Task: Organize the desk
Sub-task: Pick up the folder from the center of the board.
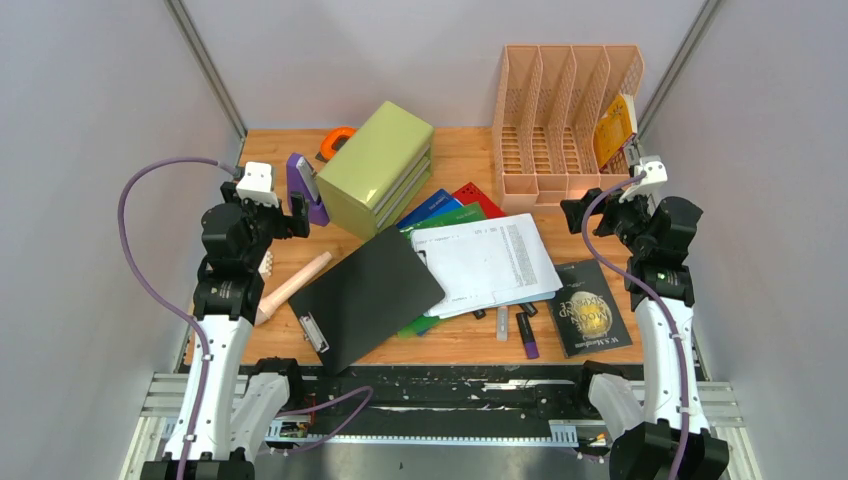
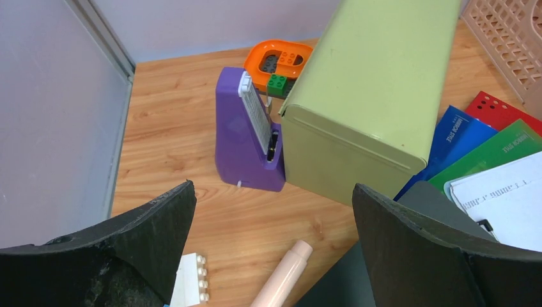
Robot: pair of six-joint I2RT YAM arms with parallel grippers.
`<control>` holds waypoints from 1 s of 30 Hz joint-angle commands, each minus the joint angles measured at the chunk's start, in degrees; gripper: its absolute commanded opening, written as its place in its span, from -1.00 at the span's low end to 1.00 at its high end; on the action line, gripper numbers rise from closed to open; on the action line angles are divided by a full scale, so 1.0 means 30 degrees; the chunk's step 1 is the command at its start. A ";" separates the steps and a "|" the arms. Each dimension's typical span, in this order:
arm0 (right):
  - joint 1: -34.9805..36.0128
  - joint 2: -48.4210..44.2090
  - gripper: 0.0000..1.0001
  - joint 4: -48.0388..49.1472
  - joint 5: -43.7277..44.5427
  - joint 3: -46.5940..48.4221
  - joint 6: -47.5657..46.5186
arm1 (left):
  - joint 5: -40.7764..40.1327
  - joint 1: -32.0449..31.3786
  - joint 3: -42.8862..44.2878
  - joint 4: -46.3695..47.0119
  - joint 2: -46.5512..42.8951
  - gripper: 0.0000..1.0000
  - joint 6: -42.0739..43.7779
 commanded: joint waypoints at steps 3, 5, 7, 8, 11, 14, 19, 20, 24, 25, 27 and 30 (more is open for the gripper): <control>0.0011 -0.0189 1.00 0.0931 -0.1089 0.0378 0.0006 | 0.0072 0.0004 0.0064 0.0592 -0.0008 1.00 -0.0039; -0.0003 -0.0253 1.00 0.0933 -0.1729 0.0341 -0.0055 | 0.0075 0.0009 0.0099 0.0572 0.0030 1.00 0.0146; 0.0022 -0.0280 1.00 0.0742 -0.2987 0.0256 -0.0958 | 0.0397 0.0027 0.0114 0.0467 0.0100 1.00 0.0407; 0.0109 -0.0259 1.00 0.0466 -0.3630 0.0269 -0.1433 | 0.0588 0.0011 0.0167 0.0274 0.0131 1.00 0.0742; 0.0751 -0.0041 1.00 -0.0029 -0.4993 0.0510 -0.1854 | 0.1556 0.0016 0.0403 -0.0282 0.0306 1.00 0.1559; 0.3147 0.0658 1.00 0.0003 -0.4187 0.0817 -0.2127 | 0.2354 -0.0007 0.1022 -0.1494 0.0509 1.00 0.2095; 0.9658 0.3906 1.00 0.0120 -0.1165 0.1497 -0.3761 | 0.2517 -0.0004 0.1387 -0.3287 0.0829 1.00 0.3271; 1.0151 0.4798 1.00 0.0190 -0.1553 0.1768 -0.3578 | 0.2453 0.0015 0.1257 -0.3389 0.0782 1.00 0.3385; 1.1524 0.8695 1.00 0.0787 -0.3892 0.3240 -0.1604 | 0.2202 -0.0006 0.0631 -0.3441 0.0480 1.00 0.3704; 1.1852 0.9685 0.99 0.0860 -0.4274 0.3623 -0.1291 | 0.2189 -0.0005 0.0443 -0.3354 0.0423 1.00 0.3624; 1.2555 1.1591 0.97 0.0874 -0.4748 0.4398 -0.0857 | 0.2288 -0.0007 0.0252 -0.3298 0.0281 1.00 0.3537; 1.3410 1.3928 0.92 0.0875 -0.5074 0.5310 -0.0489 | 0.2381 0.0006 0.0158 -0.3254 0.0152 1.00 0.3478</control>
